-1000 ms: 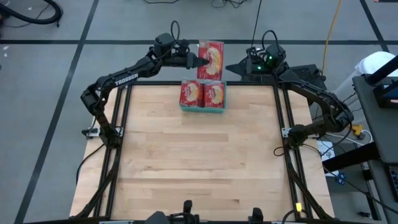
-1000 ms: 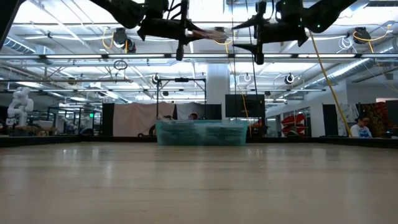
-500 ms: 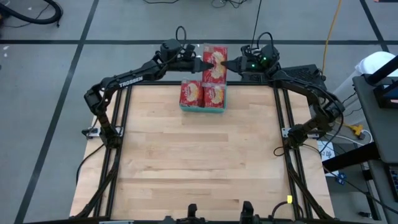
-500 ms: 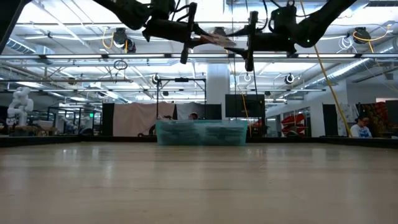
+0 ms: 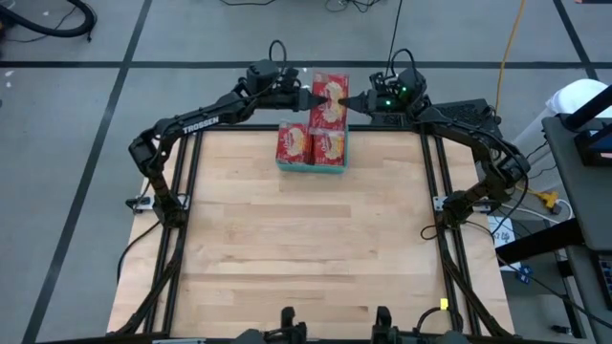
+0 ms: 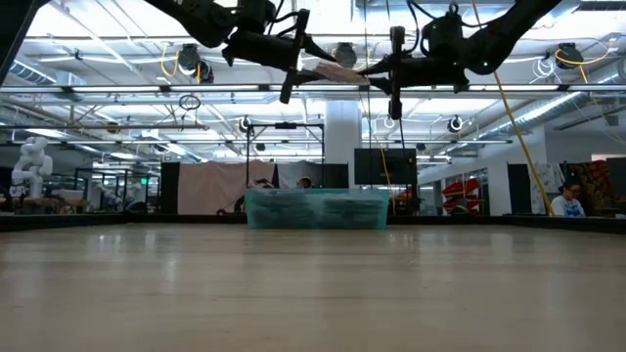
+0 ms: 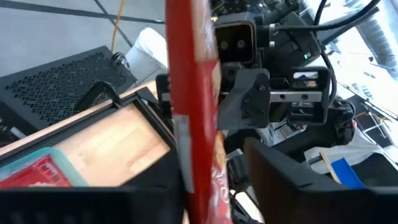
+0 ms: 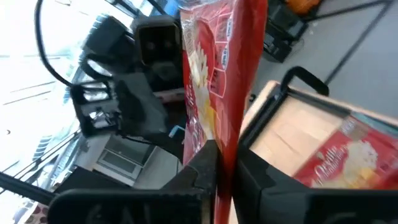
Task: Sort popcorn bags into baskets
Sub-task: Put the red popcorn bag into the blue bin
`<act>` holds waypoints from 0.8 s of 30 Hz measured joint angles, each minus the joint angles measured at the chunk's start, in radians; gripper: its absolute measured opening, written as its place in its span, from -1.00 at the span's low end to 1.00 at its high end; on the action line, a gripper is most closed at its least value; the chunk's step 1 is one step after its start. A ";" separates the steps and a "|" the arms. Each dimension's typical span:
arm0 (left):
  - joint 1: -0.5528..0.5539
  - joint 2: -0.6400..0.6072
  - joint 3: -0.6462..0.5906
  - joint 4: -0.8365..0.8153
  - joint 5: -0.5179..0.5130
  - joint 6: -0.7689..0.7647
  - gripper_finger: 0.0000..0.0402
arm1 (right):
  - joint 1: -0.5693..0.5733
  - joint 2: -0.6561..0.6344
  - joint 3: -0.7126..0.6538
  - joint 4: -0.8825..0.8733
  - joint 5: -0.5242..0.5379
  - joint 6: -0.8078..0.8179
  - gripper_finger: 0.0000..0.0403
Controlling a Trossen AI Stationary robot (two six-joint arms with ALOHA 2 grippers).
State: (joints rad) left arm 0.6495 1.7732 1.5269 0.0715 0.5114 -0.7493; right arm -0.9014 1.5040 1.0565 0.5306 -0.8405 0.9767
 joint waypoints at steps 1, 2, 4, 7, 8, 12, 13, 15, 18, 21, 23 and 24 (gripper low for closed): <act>0.006 -0.004 0.000 -0.010 0.000 -0.003 -0.19 | -0.003 0.000 0.000 -0.020 0.000 -0.002 -0.90; 0.013 -0.006 0.000 -0.019 -0.003 -0.011 -0.09 | -0.007 0.000 0.000 -0.043 0.000 -0.007 -0.91; 0.036 -0.013 0.000 -0.057 -0.016 -0.030 0.07 | -0.014 -0.001 0.000 -0.109 0.005 -0.029 -0.95; 0.071 -0.035 0.000 -0.170 -0.043 -0.021 0.21 | -0.021 0.001 0.000 -0.241 0.042 -0.090 -0.97; 0.078 -0.044 0.000 -0.198 -0.059 0.000 0.23 | -0.023 0.001 -0.001 -0.284 0.057 -0.119 -0.97; 0.107 -0.076 0.001 -0.337 -0.076 0.093 0.26 | -0.028 0.000 -0.021 -0.385 0.122 -0.218 -0.93; 0.111 -0.082 0.001 -0.366 -0.076 0.111 0.26 | -0.027 0.000 -0.039 -0.387 0.142 -0.220 -0.93; 0.122 -0.097 0.001 -0.423 -0.078 0.141 0.26 | -0.027 0.001 -0.075 -0.384 0.178 -0.209 -0.94; 0.126 -0.113 0.001 -0.487 -0.080 0.177 0.26 | -0.027 0.000 -0.129 -0.368 0.219 -0.191 -0.95; 0.121 -0.119 0.001 -0.542 -0.088 0.202 0.26 | -0.026 0.000 -0.179 -0.360 0.243 -0.170 -0.95; 0.115 -0.119 0.001 -0.560 -0.091 0.205 0.26 | -0.020 0.000 -0.199 -0.321 0.243 -0.134 -0.95; 0.113 -0.119 0.001 -0.567 -0.091 0.206 0.26 | -0.013 0.002 -0.202 -0.303 0.244 -0.113 -0.95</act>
State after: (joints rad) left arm 0.7620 1.6543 1.5276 -0.4956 0.4201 -0.5438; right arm -0.9142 1.5059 0.8546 0.2279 -0.5961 0.8635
